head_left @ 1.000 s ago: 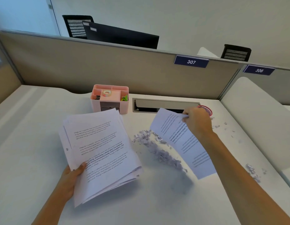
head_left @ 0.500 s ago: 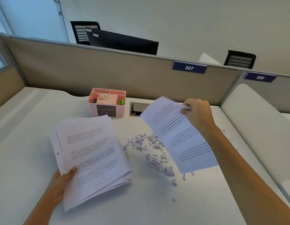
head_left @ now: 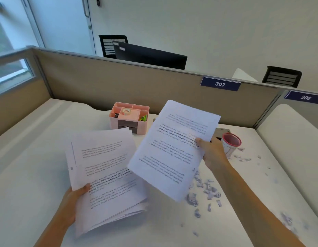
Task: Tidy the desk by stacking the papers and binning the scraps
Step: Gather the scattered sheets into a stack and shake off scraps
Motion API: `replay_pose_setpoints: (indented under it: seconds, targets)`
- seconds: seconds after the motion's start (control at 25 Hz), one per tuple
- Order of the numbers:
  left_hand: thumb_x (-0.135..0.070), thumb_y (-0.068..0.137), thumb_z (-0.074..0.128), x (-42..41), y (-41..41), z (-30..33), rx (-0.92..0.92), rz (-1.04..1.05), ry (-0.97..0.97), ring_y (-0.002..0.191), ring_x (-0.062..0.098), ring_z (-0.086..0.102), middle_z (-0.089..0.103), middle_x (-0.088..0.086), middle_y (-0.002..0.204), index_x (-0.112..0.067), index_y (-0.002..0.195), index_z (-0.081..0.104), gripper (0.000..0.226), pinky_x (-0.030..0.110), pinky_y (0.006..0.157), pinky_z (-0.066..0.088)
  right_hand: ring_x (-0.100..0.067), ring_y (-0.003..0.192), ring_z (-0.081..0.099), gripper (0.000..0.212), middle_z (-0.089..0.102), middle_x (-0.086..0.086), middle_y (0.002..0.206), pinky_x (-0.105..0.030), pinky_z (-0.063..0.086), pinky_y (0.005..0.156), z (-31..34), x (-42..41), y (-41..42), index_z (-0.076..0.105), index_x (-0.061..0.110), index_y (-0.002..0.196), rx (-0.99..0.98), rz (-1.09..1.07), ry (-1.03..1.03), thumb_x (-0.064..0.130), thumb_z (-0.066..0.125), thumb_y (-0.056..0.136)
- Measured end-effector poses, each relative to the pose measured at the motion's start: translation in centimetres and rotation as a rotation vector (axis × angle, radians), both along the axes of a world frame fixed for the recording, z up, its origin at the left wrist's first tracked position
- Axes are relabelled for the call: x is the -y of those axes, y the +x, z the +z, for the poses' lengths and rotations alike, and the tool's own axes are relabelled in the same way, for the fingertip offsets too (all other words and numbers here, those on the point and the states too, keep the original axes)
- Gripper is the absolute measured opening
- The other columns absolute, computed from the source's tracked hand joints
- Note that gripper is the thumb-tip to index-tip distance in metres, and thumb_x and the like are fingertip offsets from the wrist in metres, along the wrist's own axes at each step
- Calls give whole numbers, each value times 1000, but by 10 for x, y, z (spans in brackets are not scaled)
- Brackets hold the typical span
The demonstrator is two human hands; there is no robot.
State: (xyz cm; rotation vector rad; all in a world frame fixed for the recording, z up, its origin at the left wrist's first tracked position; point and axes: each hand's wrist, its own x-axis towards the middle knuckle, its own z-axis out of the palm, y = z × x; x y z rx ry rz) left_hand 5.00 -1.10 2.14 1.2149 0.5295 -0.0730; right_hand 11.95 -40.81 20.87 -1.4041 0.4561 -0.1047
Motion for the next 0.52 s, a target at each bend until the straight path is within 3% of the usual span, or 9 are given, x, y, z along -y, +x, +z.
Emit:
replay_pose_setpoints:
  seconds: [0.12, 0.28, 0.36, 0.44, 0.52]
  targets:
    - [-13, 81, 66, 4, 11, 10, 42, -45, 1, 83, 34, 72, 75, 12, 98, -12, 112, 64, 31, 40, 61, 57, -27, 94, 64, 26, 66, -9, 112, -48, 53, 91, -24, -42, 2, 58, 7, 116, -44, -47, 110, -2, 56, 91]
    - [-25, 78, 69, 7, 18, 21, 98, -117, -20, 83, 32, 73, 75, 11, 96, -18, 107, 67, 30, 38, 58, 58, -23, 82, 64, 9, 65, -8, 99, -36, 55, 67, -58, -110, -4, 53, 12, 99, -102, -178, 29, 10, 57, 92]
    - [-20, 89, 61, -1, 19, 21, 111, -145, -5, 81, 30, 73, 75, 12, 95, -23, 100, 71, 15, 36, 57, 58, -24, 83, 63, 7, 61, -6, 96, -41, 56, 73, -72, -146, -10, 49, 16, 95, -129, -175, -5, 17, 56, 94]
    - [-13, 95, 53, -16, 21, 18, 112, -118, 5, 75, 28, 73, 75, 16, 92, -22, 87, 75, 25, 34, 54, 58, -23, 82, 61, 9, 59, -5, 92, -42, 54, 76, -79, -177, -15, 47, 21, 89, -119, -158, -29, 21, 54, 95]
    - [-17, 95, 52, -37, 22, 19, 95, -93, 13, 71, 26, 73, 75, 16, 91, -20, 84, 75, 25, 33, 52, 58, -22, 79, 59, 12, 57, -3, 89, -38, 52, 69, -82, -203, -17, 44, 23, 88, -71, -171, -76, 23, 52, 96]
